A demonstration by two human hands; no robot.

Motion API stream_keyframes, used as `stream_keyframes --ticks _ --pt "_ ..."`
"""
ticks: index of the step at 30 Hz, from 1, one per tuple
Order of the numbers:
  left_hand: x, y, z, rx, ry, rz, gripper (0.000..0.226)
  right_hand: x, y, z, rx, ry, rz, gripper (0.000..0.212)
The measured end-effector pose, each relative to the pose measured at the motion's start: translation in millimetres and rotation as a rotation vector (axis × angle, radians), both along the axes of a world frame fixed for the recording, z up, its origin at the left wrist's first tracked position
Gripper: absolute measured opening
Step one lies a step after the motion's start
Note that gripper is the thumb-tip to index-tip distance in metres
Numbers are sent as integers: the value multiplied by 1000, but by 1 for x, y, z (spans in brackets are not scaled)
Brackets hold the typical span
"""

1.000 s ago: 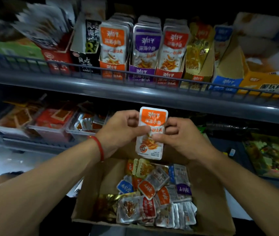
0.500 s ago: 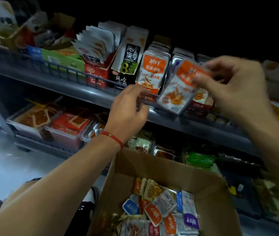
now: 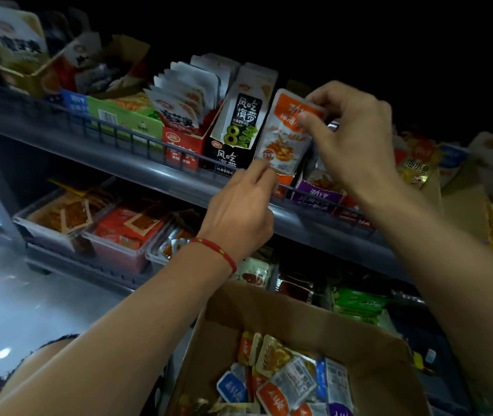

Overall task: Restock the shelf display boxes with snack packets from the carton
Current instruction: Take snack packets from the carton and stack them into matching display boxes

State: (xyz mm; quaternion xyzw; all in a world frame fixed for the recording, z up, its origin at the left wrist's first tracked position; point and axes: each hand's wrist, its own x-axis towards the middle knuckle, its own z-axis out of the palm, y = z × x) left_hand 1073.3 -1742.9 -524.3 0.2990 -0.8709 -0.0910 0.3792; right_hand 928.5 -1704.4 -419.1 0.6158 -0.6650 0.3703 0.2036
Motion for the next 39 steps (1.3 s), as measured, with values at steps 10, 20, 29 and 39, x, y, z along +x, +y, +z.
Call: stream_keyframes --ticks 10,20,29,39 --pt "-2 -2 0 -1 2 -3 32 0 -7 -9 144 648 -333 36" --pt "5 1 -11 -14 39 -83 30 0 38 -22 -51 597 -178 30" --pt "-5 84 -63 150 -368 -324 16 -19 156 -124 266 424 11 24" --pt "-26 122 -223 337 -1077 -657 70 -59 198 -149 489 -140 29 19"
